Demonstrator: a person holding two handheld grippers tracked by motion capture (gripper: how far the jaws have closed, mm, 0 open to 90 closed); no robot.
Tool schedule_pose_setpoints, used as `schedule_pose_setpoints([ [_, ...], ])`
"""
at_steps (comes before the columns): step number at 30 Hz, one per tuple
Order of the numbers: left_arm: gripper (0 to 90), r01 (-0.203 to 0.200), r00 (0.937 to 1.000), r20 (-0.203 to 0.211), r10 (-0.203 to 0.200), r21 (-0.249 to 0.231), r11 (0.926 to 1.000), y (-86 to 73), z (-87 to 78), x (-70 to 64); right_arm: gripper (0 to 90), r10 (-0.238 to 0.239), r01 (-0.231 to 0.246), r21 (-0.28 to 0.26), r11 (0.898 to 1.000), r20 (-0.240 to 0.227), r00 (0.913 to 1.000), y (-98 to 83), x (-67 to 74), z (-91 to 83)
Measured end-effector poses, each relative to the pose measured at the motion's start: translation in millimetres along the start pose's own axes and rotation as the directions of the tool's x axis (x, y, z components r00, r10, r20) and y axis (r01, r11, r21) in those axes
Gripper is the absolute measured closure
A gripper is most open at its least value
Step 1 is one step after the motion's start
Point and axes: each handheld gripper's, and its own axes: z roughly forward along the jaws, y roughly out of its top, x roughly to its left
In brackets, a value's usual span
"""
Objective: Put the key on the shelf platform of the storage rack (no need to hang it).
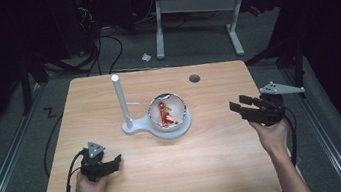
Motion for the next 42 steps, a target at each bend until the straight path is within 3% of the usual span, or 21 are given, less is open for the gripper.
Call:
schedule_pose_setpoints([
  [20, 24.1, 0.0, 1.0, 0.0, 0.0, 0.0, 1.0, 0.0, 0.0, 0.0, 47.9, 0.051, -0.051, -0.035, 0.998, 0.011, 0.9986, -29.7, -8.5, -24.1],
  [31, 24.1, 0.0, 1.0, 0.0, 0.0, 0.0, 1.0, 0.0, 0.0, 0.0, 47.9, 0.071, -0.07, -0.044, 0.997, 0.009, 0.9974, -45.0, -7.4, -27.0],
  [42, 24.1, 0.0, 1.0, 0.0, 0.0, 0.0, 1.0, 0.0, 0.0, 0.0, 48.2, 0.09, -0.09, -0.021, 0.996, 0.002, 0.9959, -62.2, -5.6, -17.7],
])
